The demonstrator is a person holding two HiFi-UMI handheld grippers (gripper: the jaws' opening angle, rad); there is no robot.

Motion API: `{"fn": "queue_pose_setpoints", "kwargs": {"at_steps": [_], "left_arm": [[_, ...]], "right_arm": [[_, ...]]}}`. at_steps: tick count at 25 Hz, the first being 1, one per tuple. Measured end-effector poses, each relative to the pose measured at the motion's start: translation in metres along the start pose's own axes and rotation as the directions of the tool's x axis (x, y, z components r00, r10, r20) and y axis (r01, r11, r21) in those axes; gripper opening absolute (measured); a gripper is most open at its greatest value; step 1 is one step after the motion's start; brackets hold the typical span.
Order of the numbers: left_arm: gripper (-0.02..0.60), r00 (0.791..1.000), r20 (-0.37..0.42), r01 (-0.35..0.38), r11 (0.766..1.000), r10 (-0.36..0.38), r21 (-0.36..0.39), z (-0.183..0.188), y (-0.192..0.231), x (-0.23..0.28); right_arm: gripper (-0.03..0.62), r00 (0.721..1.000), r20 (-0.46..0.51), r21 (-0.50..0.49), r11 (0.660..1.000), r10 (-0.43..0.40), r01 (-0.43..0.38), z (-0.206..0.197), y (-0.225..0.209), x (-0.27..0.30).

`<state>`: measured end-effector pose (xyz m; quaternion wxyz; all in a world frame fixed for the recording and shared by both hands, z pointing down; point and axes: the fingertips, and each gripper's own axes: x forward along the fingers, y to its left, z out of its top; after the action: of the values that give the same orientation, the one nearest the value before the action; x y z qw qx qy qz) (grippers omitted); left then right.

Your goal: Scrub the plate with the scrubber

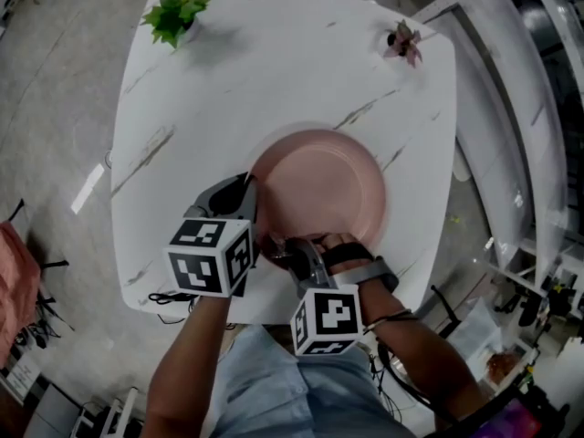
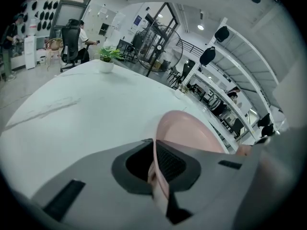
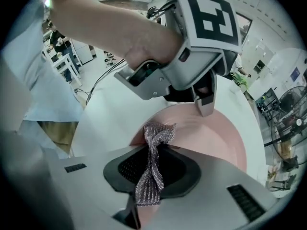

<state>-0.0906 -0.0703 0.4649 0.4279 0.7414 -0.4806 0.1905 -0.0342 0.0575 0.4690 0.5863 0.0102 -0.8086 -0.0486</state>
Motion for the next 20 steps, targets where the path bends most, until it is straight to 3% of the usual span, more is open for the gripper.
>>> {"fn": "queue_pose_setpoints", "kwargs": {"at_steps": [4,10,15,20], "left_arm": [[0.017,1.000,-0.004,-0.015,1.000,0.015,0.013,-0.001,0.001,-0.001],[0.017,1.000,-0.004,-0.030,0.999,0.030,0.020,-0.002,0.003,-0.004],[0.017,0.999,-0.011,-0.031,0.999,0.031,0.021,-0.003,0.004,-0.005],[0.017,0.999,-0.017,-0.028,0.999,0.028,0.026,-0.003,0.001,-0.006]], "right_arm": [[0.081,0.996,-0.064,0.009,0.998,0.068,-0.067,-0.022,0.011,-0.006],[0.080,0.975,-0.210,0.047,0.997,0.077,-0.069,-0.056,0.004,-0.018],[0.080,0.940,-0.339,0.076,0.997,0.022,0.004,-0.091,-0.018,-0.025],[0.080,0.916,-0.398,0.135,0.985,-0.046,0.108,-0.108,-0.047,-0.028]]}}
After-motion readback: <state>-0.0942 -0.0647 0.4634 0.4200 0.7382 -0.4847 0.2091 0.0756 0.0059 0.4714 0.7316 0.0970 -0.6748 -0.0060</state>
